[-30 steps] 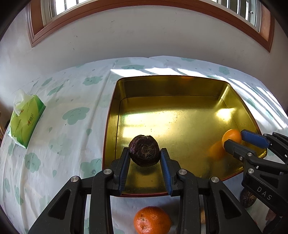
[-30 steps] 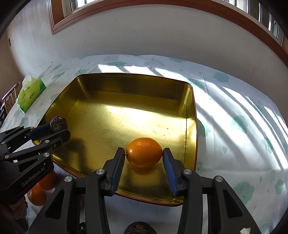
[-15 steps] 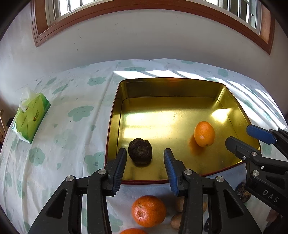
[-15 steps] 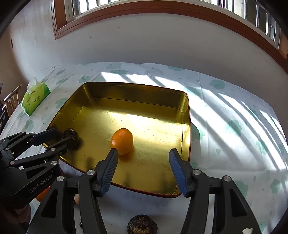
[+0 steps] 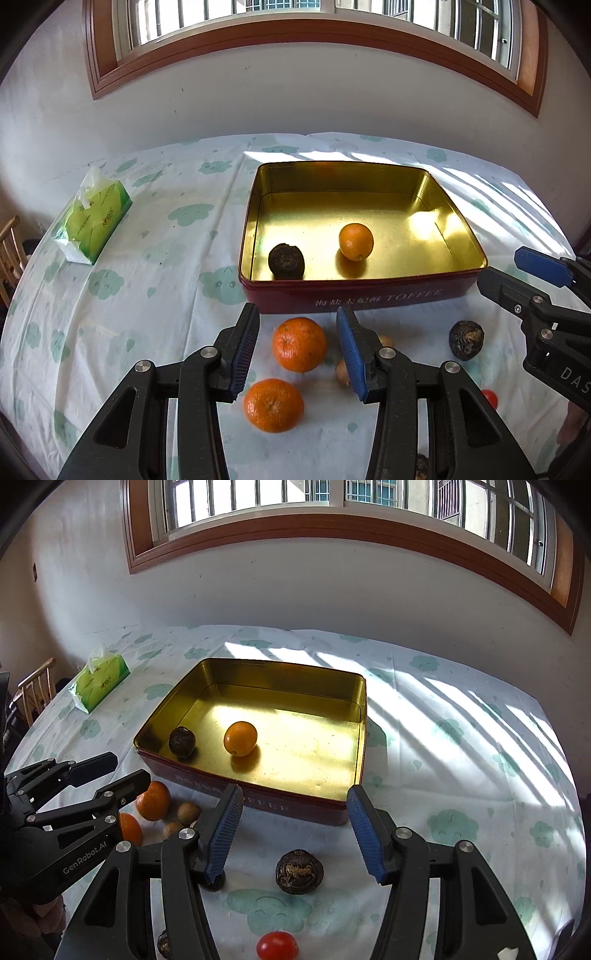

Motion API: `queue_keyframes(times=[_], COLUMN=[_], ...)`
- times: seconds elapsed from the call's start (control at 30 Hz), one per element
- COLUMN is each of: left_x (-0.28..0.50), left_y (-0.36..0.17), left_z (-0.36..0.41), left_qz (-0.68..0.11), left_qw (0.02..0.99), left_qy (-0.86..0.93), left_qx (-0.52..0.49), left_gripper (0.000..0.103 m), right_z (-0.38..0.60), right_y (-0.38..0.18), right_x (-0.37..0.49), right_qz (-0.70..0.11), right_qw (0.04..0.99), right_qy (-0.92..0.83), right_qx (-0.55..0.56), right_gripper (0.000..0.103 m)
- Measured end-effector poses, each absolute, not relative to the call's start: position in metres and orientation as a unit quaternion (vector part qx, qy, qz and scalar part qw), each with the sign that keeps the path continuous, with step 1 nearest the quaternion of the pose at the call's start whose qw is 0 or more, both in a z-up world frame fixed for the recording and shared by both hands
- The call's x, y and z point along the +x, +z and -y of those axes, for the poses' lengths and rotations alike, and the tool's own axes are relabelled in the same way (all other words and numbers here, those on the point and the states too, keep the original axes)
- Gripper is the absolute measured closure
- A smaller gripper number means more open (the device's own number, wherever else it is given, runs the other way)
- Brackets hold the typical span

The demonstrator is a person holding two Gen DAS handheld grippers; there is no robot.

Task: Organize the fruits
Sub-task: 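Withdraw both tools from the tin toward the remaining fruits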

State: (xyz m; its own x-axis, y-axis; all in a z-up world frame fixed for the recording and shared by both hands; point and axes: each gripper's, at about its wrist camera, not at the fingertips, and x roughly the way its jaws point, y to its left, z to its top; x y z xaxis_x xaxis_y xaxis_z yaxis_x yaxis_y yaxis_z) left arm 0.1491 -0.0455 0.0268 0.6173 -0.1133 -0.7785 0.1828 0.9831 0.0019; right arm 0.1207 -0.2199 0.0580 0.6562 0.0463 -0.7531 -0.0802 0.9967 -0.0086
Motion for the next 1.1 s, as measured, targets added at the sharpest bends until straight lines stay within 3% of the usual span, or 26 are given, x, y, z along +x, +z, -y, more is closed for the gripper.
queue_keyframes(times=[0.47,1.1], left_x=[0.071,0.029], left_y=[0.009,-0.026], left_z=[0.025,0.0], left_qz=[-0.434,-0.456], left_qw=[0.898,0.888], left_qy=[-0.06,-0.046], left_qx=[0.043,0.022], left_gripper=[0.058,0.058], right_z=[0.222,0.229], right_y=[0.041,-0.001], right_x=[0.044,-0.001], right_qz=[-0.427,-0.464], right_qw=[0.903,0.885], right_qy=[0.035,0.028], right_qx=[-0.025,-0.011], right_gripper=[0.047,0.047])
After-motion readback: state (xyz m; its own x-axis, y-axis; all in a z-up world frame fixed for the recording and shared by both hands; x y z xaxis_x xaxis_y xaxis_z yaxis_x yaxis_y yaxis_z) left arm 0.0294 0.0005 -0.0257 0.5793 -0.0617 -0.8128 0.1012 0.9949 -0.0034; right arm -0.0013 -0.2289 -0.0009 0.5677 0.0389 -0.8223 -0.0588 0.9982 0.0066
